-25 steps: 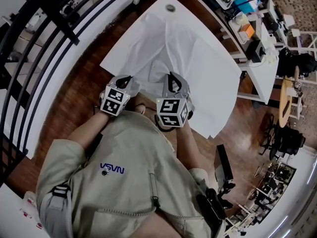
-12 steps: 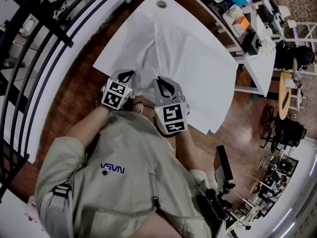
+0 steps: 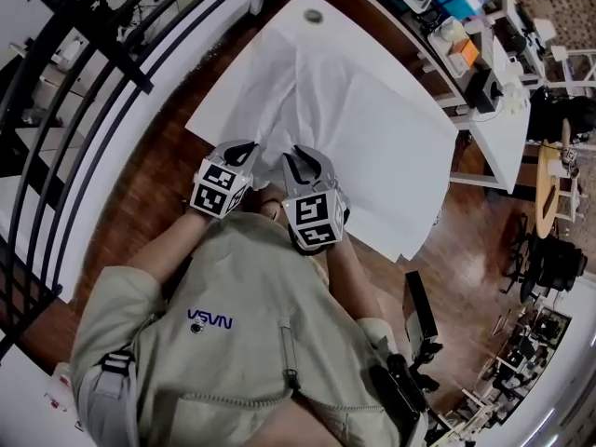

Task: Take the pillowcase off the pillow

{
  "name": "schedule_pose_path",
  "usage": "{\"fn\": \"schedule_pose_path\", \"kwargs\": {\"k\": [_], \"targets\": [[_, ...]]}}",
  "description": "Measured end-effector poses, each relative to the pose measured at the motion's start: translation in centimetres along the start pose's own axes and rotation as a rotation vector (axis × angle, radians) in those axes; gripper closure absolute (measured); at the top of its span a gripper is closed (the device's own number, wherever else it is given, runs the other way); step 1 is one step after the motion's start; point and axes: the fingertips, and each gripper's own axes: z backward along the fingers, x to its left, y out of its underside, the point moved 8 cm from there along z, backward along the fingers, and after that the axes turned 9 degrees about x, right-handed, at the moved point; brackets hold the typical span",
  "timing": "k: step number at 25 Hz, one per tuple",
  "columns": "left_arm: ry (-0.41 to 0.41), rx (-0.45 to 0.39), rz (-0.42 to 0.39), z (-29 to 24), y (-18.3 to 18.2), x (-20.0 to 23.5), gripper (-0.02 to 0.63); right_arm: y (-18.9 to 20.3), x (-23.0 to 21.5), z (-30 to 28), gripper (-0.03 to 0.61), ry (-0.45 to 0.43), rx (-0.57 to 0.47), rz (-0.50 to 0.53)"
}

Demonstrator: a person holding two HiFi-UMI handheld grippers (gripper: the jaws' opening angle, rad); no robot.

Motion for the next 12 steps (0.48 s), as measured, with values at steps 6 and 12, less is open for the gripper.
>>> {"fn": "schedule_pose_path", "kwargs": {"k": [6, 12], "targets": [[-0.034, -0.053, 0.064, 2.9, -0.9, -0.6, 0.603, -1.8, -1.6, 2.8, 0.462, -0.007, -0.141, -0.055], [-0.107, -0.127, 0.132, 5.0, -1.7, -1.1, 0.607, -1.8, -4.9, 4.8, 0.462, 0.035, -0.220, -0.120]]}}
